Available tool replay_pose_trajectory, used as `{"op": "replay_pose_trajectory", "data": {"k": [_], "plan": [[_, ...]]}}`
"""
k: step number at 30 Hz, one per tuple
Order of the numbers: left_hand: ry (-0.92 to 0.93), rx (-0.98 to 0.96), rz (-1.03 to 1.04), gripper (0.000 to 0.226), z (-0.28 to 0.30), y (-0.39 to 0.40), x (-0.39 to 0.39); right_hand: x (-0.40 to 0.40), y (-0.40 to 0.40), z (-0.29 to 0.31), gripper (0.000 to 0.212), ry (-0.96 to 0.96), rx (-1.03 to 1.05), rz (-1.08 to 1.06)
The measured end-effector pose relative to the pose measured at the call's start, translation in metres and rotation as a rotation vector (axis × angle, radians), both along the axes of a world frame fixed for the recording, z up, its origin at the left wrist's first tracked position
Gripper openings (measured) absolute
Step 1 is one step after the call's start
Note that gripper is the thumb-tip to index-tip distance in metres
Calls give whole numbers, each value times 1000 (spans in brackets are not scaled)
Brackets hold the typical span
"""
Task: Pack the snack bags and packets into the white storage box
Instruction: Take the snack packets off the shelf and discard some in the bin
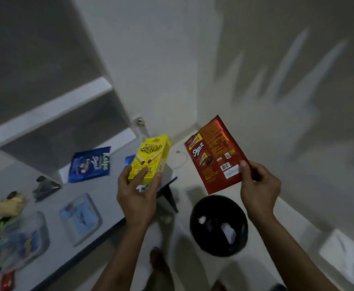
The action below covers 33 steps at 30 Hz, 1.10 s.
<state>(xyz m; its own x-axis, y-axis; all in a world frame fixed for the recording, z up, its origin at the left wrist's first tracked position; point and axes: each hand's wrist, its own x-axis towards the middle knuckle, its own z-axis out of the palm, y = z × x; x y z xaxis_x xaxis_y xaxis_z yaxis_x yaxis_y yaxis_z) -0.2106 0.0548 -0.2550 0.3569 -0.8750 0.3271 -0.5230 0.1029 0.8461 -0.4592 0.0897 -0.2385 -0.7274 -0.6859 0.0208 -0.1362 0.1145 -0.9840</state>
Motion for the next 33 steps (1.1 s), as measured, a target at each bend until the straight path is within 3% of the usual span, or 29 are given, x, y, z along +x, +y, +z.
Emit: {"op": "replay_pose_trajectory", "data": {"k": [4, 9, 17, 25, 29, 33], "plan": [[-41, 154, -153, 34, -40, 21, -59, -47, 50, -43, 18, 18, 116, -120], [-47, 263, -318, 30, -99, 30, -109, -74, 85, -106, 21, 197, 269, -203], [-221, 413, -452, 22, -244, 26, -141, -69, 77, -241, 23, 131, 527, -255], [-213, 624, -478, 27, -379, 22, -155, -56, 53, -383, 25, 42, 737, -229], [-225, 692, -494, 56, -380, 22, -160, -54, 53, -385, 40, 6, 702, -221], [-266, 641, -504, 57, -335, 17, -162, -58, 52, -335, 44, -3, 623, -201]]}}
